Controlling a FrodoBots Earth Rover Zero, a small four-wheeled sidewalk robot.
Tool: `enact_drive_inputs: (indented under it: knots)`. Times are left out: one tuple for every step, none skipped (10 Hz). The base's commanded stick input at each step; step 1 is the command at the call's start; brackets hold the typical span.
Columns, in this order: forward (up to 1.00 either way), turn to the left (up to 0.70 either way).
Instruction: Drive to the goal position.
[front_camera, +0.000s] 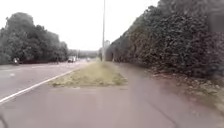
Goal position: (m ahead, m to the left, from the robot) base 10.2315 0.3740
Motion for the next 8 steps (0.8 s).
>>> enact_drive_inputs:
  knots:
    - [1.00,-0.08]
    - [1.00,-0.31]
    - [1.00,-0.38]
    - [1.00,-0.40]
    - [1.00,-0.40]
    - [1.00,-0.40]
    - [1.00,-0.40]
    - [1.00,-0.40]
